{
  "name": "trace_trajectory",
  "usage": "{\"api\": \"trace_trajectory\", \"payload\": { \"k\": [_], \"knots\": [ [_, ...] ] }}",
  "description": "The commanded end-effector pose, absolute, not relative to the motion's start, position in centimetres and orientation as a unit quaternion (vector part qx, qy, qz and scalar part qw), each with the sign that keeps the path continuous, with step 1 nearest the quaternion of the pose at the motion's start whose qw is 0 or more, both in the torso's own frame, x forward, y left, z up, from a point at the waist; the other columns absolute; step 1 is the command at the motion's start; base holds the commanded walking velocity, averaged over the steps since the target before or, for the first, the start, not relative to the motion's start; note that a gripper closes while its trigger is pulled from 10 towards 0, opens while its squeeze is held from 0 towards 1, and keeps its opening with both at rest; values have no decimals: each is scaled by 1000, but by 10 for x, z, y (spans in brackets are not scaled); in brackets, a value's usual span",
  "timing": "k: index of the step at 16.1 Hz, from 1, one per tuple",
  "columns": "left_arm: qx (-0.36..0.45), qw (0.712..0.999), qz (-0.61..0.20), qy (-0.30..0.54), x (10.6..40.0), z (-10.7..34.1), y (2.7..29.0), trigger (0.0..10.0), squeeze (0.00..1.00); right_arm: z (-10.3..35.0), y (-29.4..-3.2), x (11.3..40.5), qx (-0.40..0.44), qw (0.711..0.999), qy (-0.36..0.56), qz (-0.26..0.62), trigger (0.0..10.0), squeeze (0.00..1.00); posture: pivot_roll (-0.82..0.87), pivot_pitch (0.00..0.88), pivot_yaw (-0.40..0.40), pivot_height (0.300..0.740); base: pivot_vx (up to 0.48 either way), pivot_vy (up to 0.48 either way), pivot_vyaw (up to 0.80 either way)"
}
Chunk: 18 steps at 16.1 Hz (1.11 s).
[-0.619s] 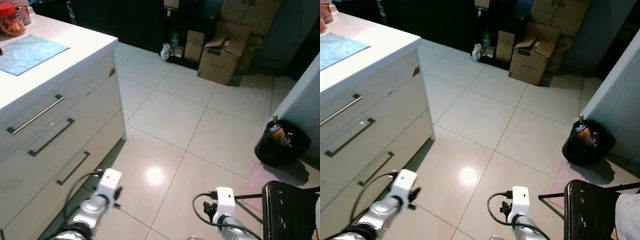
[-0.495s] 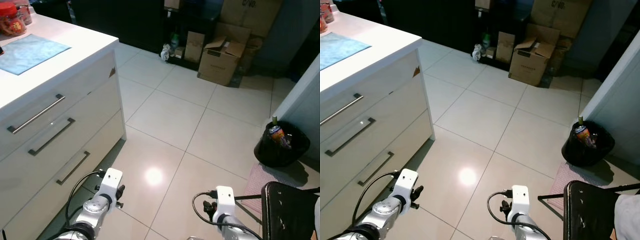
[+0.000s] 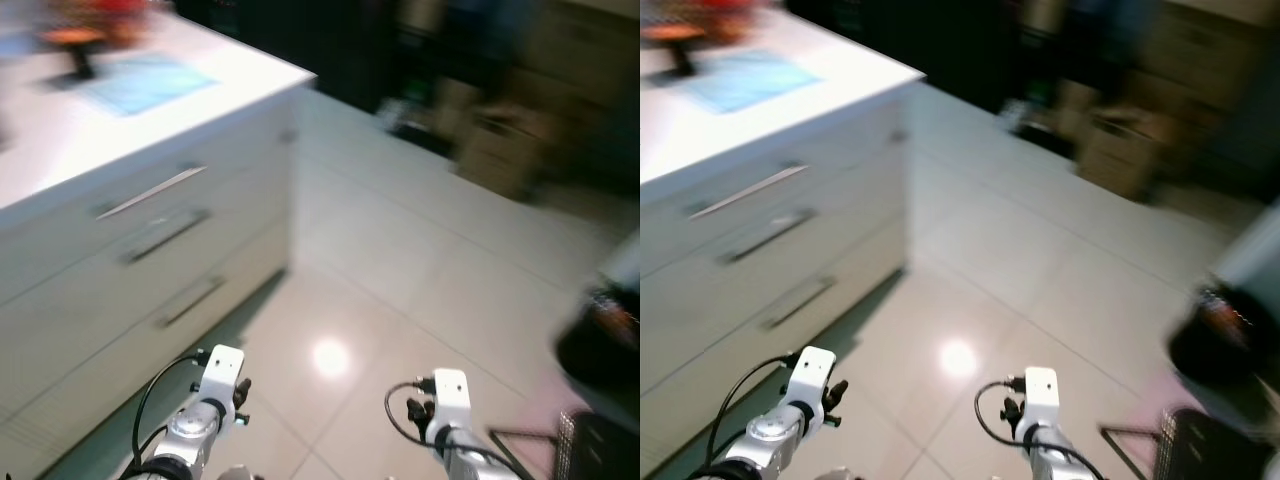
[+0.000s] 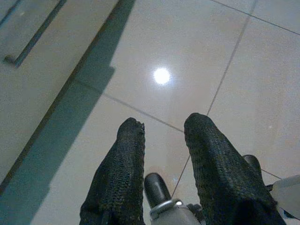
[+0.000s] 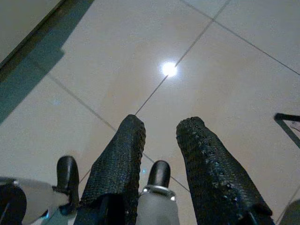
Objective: Kitchen organization
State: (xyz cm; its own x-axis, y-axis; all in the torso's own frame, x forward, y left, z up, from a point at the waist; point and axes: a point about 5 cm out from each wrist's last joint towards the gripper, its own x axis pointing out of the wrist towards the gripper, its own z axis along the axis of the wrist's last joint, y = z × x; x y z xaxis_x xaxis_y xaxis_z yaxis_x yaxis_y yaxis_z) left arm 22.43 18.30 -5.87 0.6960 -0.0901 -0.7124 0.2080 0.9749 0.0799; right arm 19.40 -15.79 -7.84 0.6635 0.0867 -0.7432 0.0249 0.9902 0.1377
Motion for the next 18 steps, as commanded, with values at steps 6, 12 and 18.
{"api": "trace_trajectory", "payload": {
  "k": [6, 12, 18],
  "knots": [
    [80, 915, -77, 388, 218, -62, 185, 10000, 0, -80, -156, 191, 68, 908, 412, 25, 10000, 0, -80, 0, -66, 719, 0, 0, 800],
    [80, 913, -76, 393, 216, -64, 186, 10000, 0, -80, -152, 191, 69, 908, 411, 34, 10000, 0, -76, 0, -67, 719, 0, 0, 800],
    [80, 912, -74, 396, 214, -65, 187, 10000, 0, -79, -150, 192, 69, 909, 409, 42, 10000, 0, -69, 0, -73, 719, 0, 0, 800]
  ]
}}
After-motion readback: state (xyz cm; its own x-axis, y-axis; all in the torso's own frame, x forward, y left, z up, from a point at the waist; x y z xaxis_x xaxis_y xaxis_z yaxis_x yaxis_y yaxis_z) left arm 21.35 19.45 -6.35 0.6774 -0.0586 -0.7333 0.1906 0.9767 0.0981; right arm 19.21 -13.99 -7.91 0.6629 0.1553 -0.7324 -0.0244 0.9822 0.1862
